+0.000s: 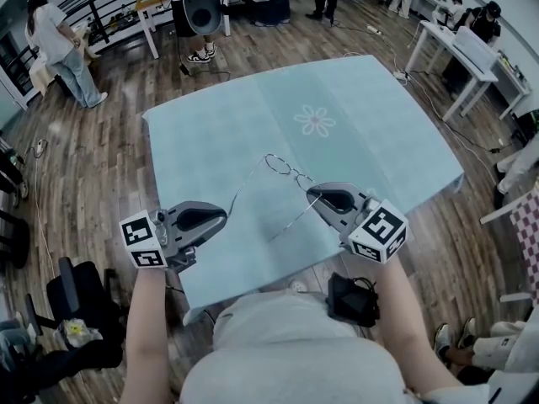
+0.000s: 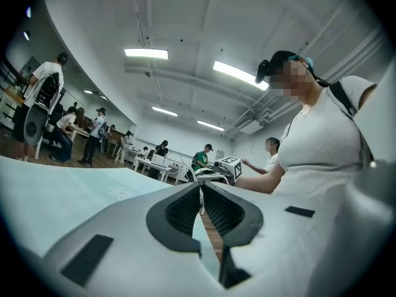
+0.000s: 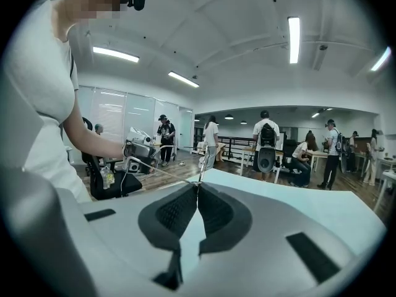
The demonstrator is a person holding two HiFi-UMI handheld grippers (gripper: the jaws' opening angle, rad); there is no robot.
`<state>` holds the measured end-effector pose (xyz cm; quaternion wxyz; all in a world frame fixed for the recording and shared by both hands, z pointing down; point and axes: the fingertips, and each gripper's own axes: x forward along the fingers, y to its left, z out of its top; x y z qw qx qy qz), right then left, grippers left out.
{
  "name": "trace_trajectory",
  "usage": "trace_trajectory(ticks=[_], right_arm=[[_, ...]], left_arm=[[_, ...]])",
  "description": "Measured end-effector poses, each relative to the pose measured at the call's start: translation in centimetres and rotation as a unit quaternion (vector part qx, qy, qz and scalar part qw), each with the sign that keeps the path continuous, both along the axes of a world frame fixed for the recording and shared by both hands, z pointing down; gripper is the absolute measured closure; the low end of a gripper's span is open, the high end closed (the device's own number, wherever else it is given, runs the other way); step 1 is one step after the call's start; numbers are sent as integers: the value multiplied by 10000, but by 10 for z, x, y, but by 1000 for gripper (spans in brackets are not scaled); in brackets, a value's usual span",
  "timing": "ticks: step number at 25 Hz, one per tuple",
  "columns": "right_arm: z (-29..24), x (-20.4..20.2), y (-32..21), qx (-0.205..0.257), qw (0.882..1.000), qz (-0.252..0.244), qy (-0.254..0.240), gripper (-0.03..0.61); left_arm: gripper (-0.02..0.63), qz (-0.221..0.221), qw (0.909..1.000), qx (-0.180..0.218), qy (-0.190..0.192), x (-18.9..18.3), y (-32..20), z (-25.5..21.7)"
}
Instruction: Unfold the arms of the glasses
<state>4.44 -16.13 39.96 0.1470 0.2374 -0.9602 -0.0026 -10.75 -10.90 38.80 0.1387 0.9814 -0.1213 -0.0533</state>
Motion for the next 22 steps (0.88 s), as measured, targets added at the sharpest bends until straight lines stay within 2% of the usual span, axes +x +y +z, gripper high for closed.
trace_trajectory(ticks=[5, 12, 18, 22], right_arm=[[-4, 9, -1, -52, 9997, 124, -210, 568], [-2, 8, -4, -59, 9996, 213, -198, 568], [-2, 5, -4, -19, 9995, 248, -173, 568], [-3, 3, -3, -2, 9993, 335, -186, 568]], left_arm=[[586, -531, 9984, 138, -118, -5, -9, 2], [586, -1101, 9927, 429, -243, -13, -16, -1], [586, -1828, 9773, 928, -540, -21, -25, -3], [594, -2262, 9633, 1238, -744, -25, -29, -5]])
